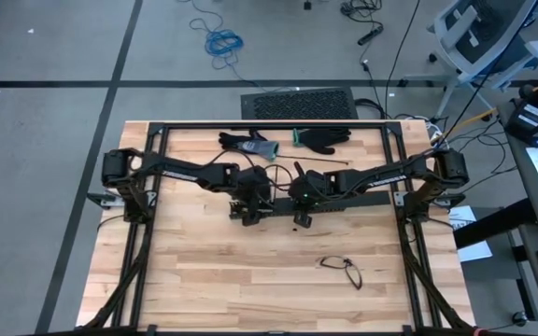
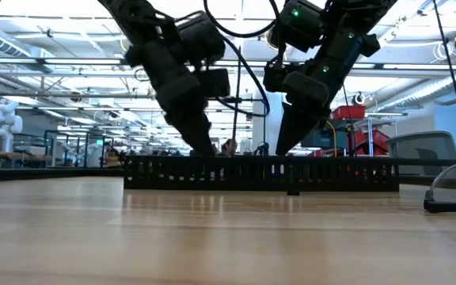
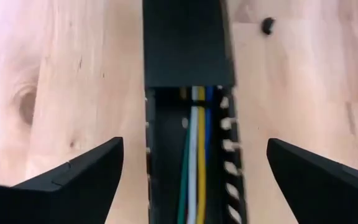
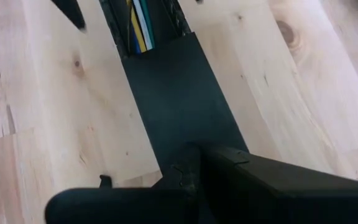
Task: Ziptie cables
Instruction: Close the black cable duct
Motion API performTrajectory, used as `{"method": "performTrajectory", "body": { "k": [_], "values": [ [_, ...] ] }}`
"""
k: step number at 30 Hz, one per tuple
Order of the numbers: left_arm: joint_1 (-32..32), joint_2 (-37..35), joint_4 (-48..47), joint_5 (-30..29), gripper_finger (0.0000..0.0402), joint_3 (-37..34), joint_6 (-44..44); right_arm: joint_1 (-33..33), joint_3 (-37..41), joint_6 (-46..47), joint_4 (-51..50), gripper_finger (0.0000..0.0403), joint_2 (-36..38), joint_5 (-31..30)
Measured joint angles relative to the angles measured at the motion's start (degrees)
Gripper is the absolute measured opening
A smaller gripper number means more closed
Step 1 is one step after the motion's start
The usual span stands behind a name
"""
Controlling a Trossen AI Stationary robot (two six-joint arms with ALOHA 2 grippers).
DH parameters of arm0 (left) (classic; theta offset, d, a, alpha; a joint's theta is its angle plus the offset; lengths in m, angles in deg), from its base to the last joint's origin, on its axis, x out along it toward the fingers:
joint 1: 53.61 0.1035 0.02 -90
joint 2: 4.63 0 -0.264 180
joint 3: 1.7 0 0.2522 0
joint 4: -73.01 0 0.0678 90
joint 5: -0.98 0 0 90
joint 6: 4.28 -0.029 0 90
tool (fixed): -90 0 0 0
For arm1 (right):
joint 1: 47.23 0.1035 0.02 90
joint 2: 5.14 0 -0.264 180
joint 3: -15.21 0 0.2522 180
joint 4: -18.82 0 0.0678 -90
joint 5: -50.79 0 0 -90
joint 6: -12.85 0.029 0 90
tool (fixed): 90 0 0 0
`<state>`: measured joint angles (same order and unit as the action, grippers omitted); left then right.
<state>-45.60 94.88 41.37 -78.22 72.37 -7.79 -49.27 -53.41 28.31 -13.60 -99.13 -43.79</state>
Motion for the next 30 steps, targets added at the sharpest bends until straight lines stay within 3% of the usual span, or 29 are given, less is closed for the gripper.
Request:
{"method": "performTrajectory", "body": {
  "k": [20,26,30],
  "values": [
    [-0.31,-2.38,0.20,-2.29,0.0384,-1.29,9.23,0.00,-0.07,-1.68,0.01,0.0000,0.11,-0.11],
    [-1.31,-0.22,1.06,-2.36,0.0383,-1.35,7.84,0.00,-0.09,-3.32,0.00,0.0000,0.11,-0.15],
    [-2.83,0.83,0.80,-5.89,0.0383,-1.40,5.61,0.00,-0.09,-4.16,0.00,0.0000,0.11,-0.15]
  ]
}}
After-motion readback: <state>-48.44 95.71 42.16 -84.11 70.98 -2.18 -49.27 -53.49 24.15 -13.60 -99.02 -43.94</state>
